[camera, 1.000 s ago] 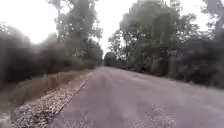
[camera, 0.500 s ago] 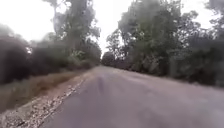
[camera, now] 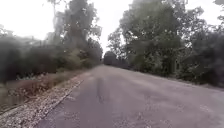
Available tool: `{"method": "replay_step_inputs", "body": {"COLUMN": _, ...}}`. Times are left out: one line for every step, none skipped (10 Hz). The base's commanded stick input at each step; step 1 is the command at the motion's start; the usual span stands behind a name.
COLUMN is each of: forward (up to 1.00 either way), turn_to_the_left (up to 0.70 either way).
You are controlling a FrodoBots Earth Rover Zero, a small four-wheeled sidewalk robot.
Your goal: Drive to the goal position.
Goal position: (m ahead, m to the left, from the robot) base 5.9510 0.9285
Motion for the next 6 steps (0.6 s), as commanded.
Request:
{"method": "replay_step_inputs", "body": {"forward": 0.85, "turn_to_the_left": 0.0}}
{"method": "replay_step_inputs", "body": {"forward": 0.85, "turn_to_the_left": 0.0}}
{"method": "replay_step_inputs", "body": {"forward": 0.85, "turn_to_the_left": 0.0}}
{"method": "replay_step_inputs", "body": {"forward": 0.85, "turn_to_the_left": 0.0}}
{"method": "replay_step_inputs", "body": {"forward": 0.85, "turn_to_the_left": 0.0}}
{"method": "replay_step_inputs", "body": {"forward": 0.85, "turn_to_the_left": 0.0}}
